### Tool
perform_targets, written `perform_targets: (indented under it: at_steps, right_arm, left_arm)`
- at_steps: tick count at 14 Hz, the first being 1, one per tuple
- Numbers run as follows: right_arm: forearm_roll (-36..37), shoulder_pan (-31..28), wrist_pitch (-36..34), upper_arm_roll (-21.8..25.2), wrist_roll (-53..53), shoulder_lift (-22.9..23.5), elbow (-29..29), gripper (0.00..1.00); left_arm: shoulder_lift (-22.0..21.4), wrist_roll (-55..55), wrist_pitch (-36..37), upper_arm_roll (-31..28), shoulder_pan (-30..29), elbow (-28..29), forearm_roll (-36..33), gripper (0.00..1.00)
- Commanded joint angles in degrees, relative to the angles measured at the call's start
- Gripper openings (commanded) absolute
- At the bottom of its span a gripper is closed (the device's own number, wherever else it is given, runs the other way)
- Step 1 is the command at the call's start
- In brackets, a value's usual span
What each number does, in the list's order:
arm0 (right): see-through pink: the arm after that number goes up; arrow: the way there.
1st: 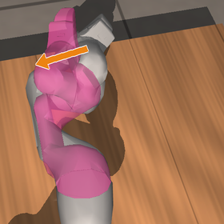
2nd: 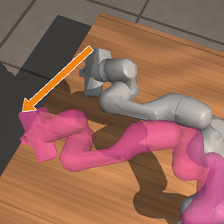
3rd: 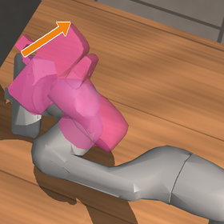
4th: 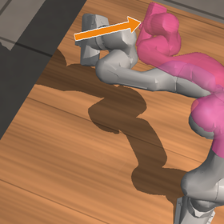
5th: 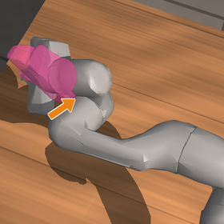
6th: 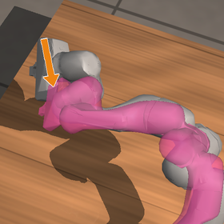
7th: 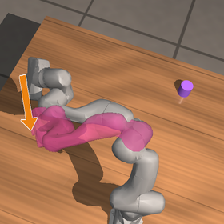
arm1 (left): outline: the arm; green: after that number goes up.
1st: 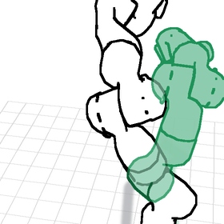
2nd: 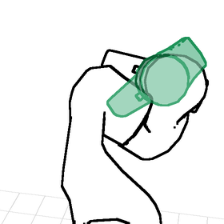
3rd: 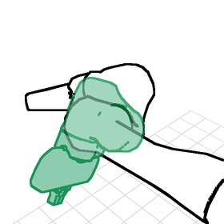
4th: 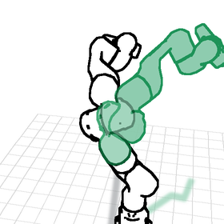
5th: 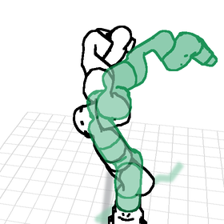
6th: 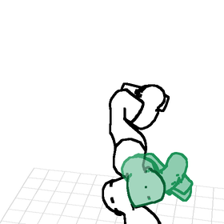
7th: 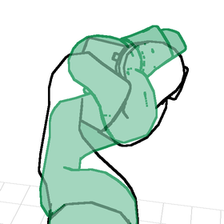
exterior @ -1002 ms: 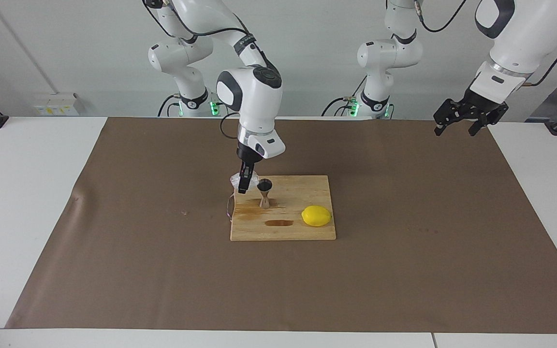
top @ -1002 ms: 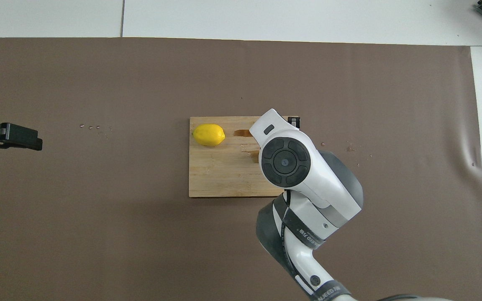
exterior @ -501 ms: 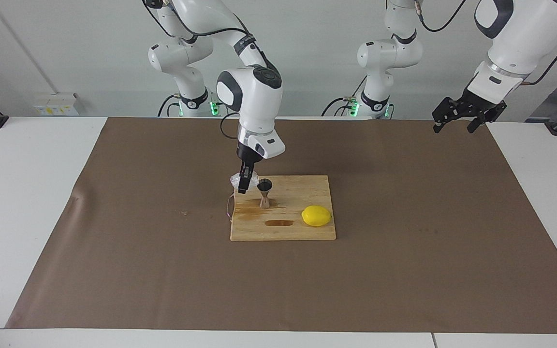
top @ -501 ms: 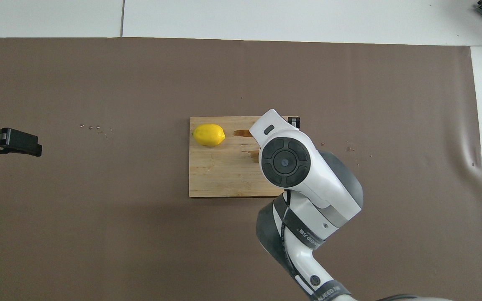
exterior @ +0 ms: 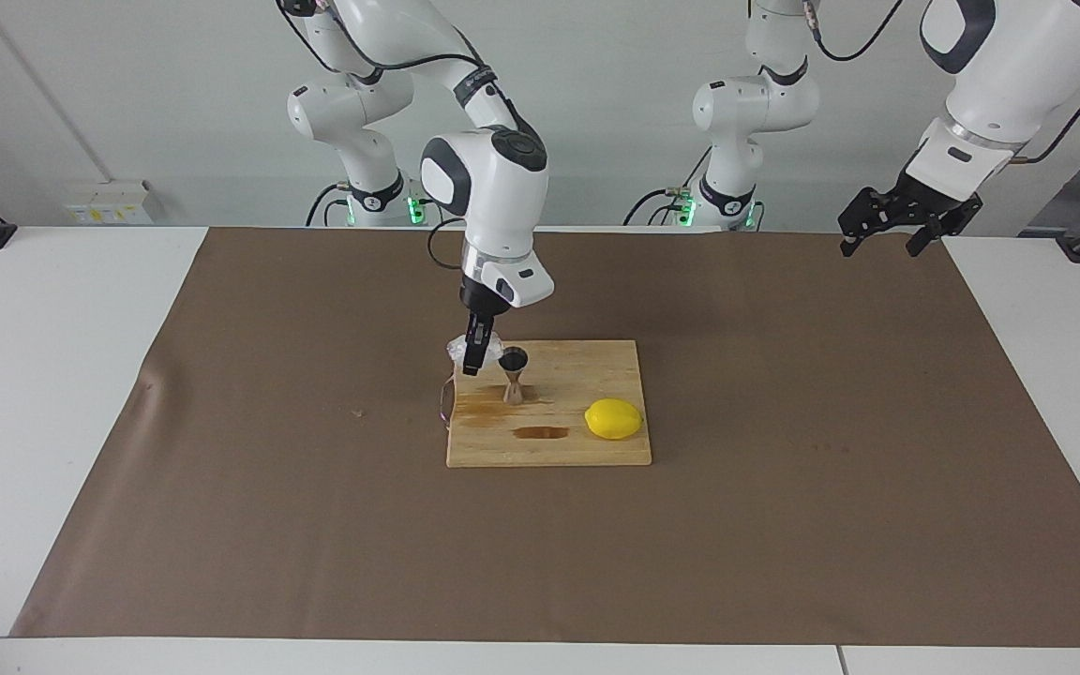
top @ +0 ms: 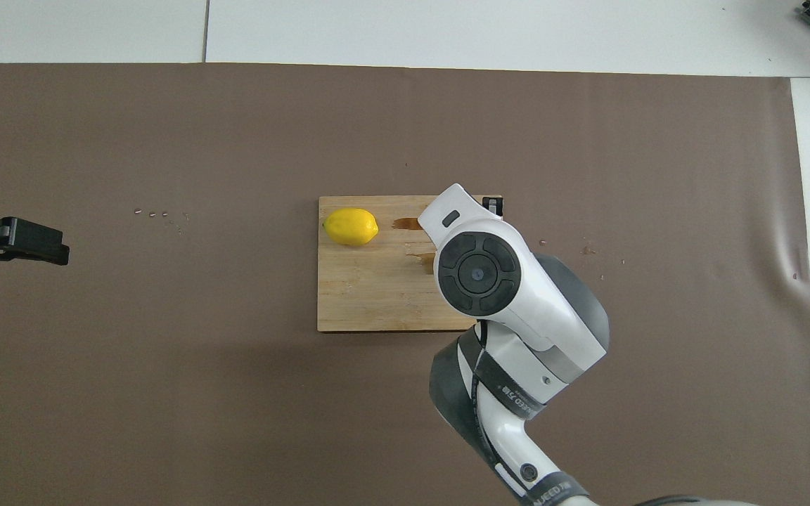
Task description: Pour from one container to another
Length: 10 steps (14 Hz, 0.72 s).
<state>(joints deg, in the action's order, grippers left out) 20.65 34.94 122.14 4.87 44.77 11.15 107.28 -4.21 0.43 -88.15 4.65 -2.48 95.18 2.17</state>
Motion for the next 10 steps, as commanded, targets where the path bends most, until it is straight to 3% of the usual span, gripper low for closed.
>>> perform_targets:
  at_steps: [1,10]
  right_arm:
    - [1.1,-0.2,1.2,-0.7,-1.9,-0.3,0.1,0.37]
    - [-2.8,-0.9,3.3,-0.7,-1.4,-1.0,0.1,0.37]
  left_arm:
    - [-1.1,-0.7,0.0,0.2,0.3,0.6,-1.7,1.0]
    - [0.2,-0.8,-0.6,0.4,0.4,0.0,-2.9,1.0]
